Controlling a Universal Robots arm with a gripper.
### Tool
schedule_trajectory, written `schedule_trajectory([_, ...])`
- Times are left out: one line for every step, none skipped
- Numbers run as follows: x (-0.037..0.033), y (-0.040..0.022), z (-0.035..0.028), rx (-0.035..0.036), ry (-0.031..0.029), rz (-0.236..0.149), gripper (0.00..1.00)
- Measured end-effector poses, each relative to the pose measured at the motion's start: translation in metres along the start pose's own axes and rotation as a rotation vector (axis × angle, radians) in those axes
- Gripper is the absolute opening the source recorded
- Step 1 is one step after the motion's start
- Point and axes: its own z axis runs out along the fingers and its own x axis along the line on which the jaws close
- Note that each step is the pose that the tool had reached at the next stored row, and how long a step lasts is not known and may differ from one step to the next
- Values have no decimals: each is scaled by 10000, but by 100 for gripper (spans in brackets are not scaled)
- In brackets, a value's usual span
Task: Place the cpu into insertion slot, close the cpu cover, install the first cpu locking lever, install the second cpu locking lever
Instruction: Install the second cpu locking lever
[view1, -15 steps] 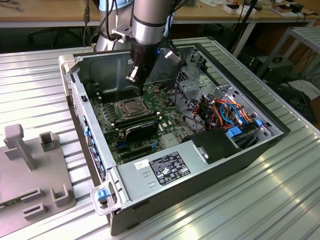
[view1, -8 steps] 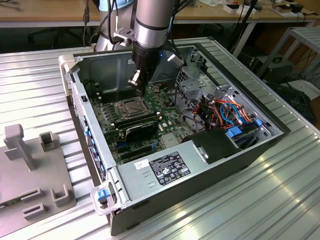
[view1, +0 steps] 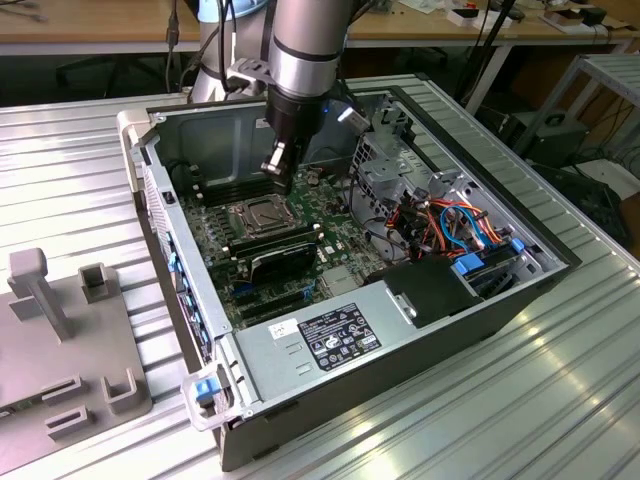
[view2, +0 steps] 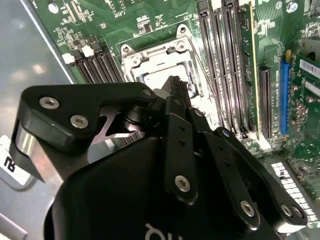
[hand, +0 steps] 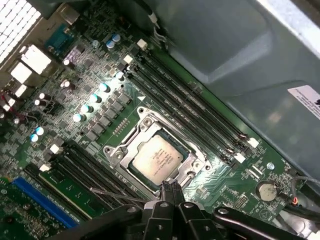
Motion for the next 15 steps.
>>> schedule_trajectory([-1, 0, -4, 8, 5, -272, 11])
schedule_trajectory([0, 0, -6, 12, 7, -386, 11])
schedule_trajectory([0, 0, -9, 14, 10, -502, 11])
schedule_trajectory([0, 0, -13, 16, 11, -709, 11])
schedule_trajectory([0, 0, -23, 20, 16, -924, 11])
schedule_trajectory([-1, 0, -25, 24, 17, -1026, 11])
schedule_trajectory([-1, -1, -26, 27, 19, -1100, 11])
schedule_trajectory([-1, -2, -30, 32, 25, -1226, 11])
schedule_trajectory([-2, -5, -30, 33, 25, -1372, 11])
schedule_trajectory([-4, -6, -30, 32, 23, -1504, 11])
schedule_trajectory([-5, -7, -30, 29, 24, -1643, 11])
schedule_trajectory([-6, -8, -30, 24, 25, -1807, 11])
schedule_trajectory([-6, -9, -29, 22, 28, -1955, 11])
schedule_trajectory([-7, -10, -26, 18, 28, -2130, 11])
schedule_trajectory([-9, -11, -24, 16, 26, -2269, 11])
